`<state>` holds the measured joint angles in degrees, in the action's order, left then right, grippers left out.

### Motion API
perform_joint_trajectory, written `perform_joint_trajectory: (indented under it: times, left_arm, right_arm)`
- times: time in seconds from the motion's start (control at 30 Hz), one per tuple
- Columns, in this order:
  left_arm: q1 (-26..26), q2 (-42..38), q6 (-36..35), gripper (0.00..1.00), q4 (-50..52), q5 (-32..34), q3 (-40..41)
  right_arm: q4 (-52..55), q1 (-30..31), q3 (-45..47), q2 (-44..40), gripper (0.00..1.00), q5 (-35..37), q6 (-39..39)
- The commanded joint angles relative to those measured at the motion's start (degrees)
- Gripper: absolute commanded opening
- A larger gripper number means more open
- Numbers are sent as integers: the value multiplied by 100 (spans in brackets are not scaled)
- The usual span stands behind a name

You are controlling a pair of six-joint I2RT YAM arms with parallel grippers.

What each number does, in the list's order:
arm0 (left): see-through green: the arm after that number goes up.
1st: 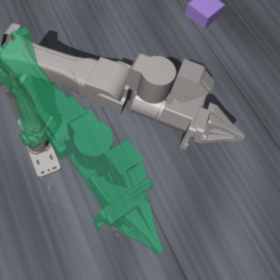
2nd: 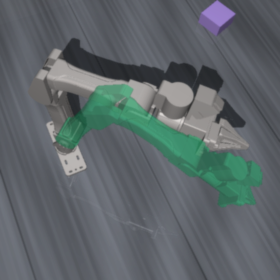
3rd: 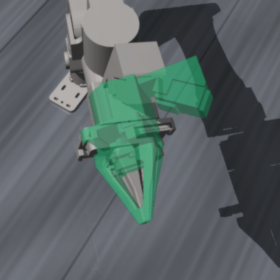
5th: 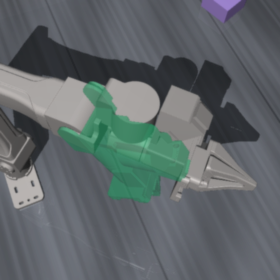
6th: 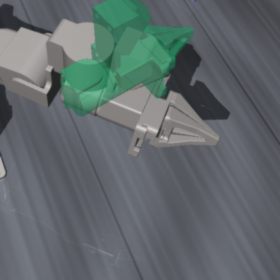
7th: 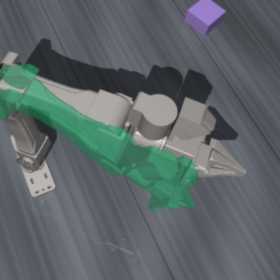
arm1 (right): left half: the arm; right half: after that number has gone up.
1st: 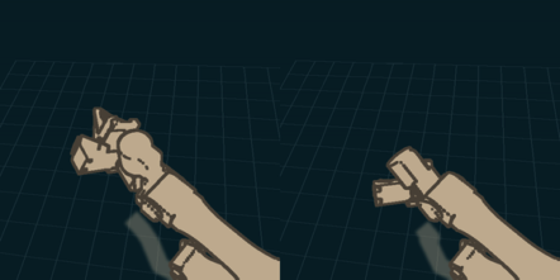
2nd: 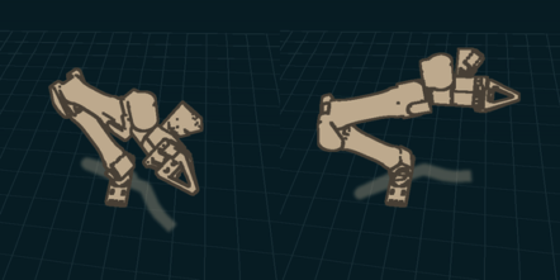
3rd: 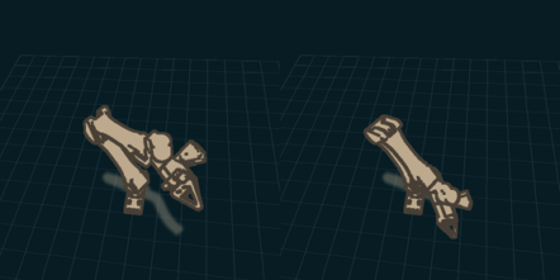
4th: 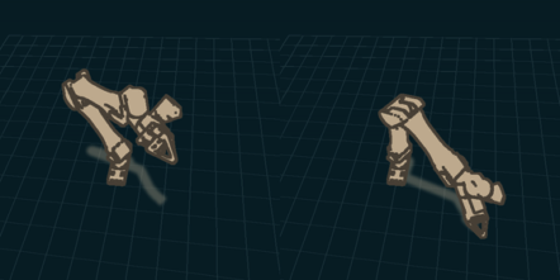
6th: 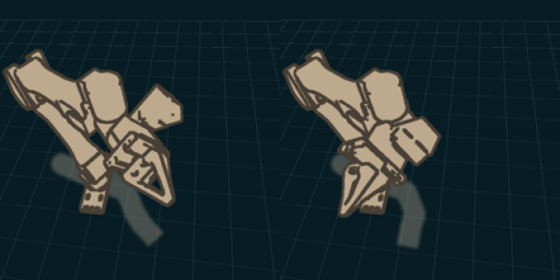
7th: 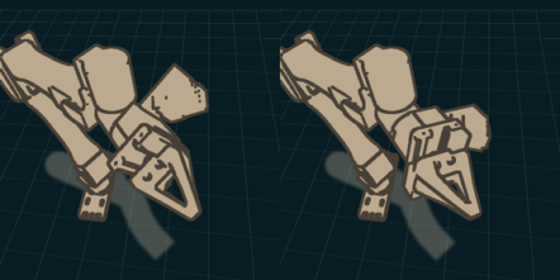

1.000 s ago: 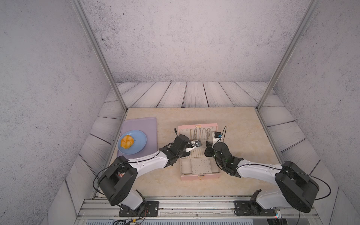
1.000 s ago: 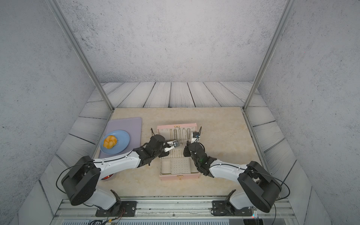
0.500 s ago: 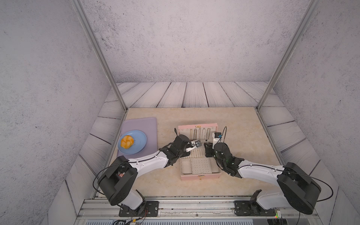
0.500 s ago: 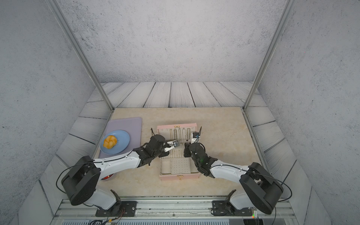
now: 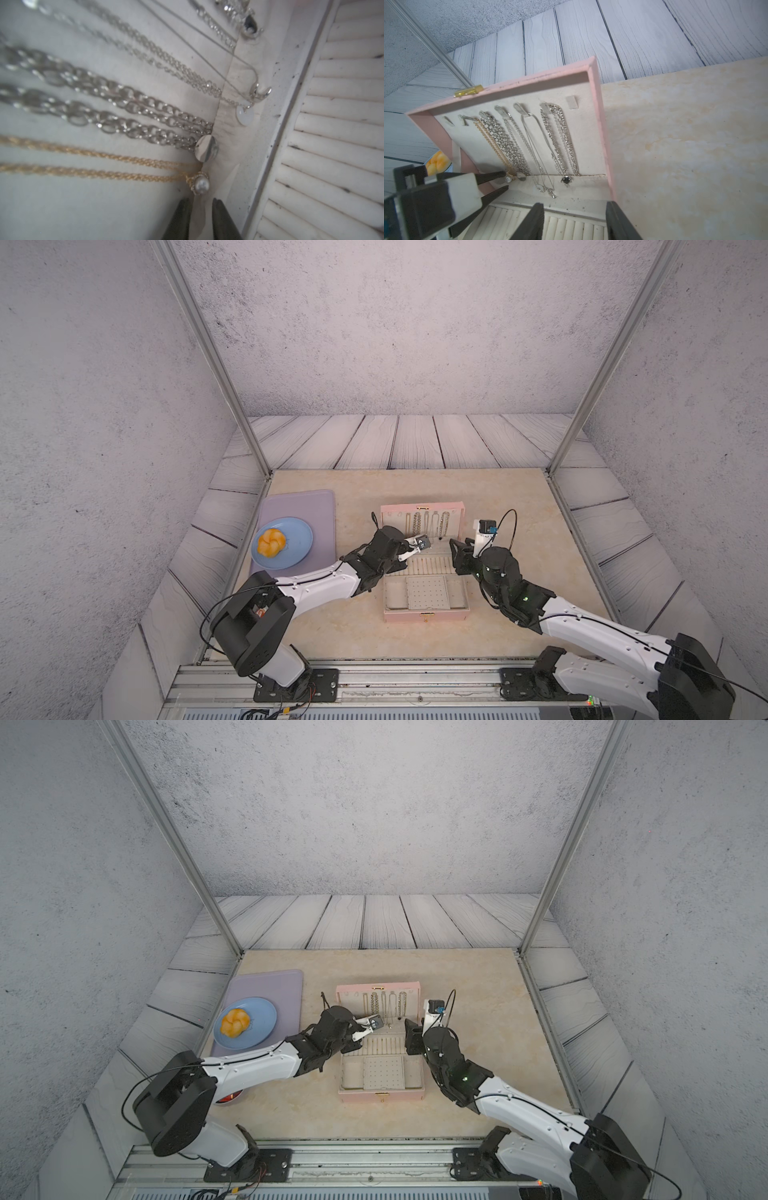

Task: Put jewelry chain into jewelry box
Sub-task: Reset both arms

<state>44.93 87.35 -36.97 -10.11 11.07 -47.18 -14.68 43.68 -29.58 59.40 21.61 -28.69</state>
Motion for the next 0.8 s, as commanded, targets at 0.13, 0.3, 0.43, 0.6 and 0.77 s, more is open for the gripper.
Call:
perform_joint_trajectory:
  times: [0.13, 0.3, 0.43, 0.6, 0.77]
  left_arm:
    - [-54, -306, 229, 39, -206, -251, -12]
    - [-55, -555, 428, 42, -210, -518, 119]
    - [-54, -893, 614, 45, -203, -598, 284]
    - [-54, -1687, 780, 64, -253, -1216, 617]
    - [-99, -2644, 1431, 79, -601, -1107, 984]
  right_arm:
    - [368, -43, 89, -393, 54, 168, 264]
    - [534, -52, 124, -694, 57, 186, 355]
    - [743, -75, 54, -936, 63, 180, 523]
    - [1137, -97, -139, -1497, 83, 367, 938]
    - [1348, -205, -250, -2206, 94, 660, 1475]
